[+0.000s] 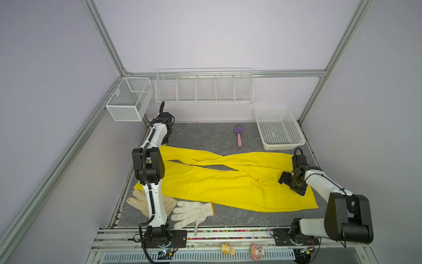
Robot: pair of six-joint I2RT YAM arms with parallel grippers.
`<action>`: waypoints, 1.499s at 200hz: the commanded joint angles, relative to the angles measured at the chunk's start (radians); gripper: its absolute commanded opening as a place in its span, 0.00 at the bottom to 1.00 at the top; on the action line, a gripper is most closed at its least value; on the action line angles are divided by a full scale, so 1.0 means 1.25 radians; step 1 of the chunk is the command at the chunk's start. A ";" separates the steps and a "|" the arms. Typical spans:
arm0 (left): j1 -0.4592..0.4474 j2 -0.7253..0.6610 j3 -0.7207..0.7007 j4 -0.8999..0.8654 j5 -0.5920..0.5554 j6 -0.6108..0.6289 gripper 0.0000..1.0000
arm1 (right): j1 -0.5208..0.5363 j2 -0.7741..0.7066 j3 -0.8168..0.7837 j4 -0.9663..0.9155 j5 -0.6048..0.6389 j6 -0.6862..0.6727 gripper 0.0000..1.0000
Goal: Fold and stack the trousers
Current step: Flatten out the trousers at the center of the table.
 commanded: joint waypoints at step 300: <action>0.051 -0.130 -0.399 0.286 0.313 -0.291 0.68 | 0.590 0.114 0.240 0.208 -0.036 -0.467 0.96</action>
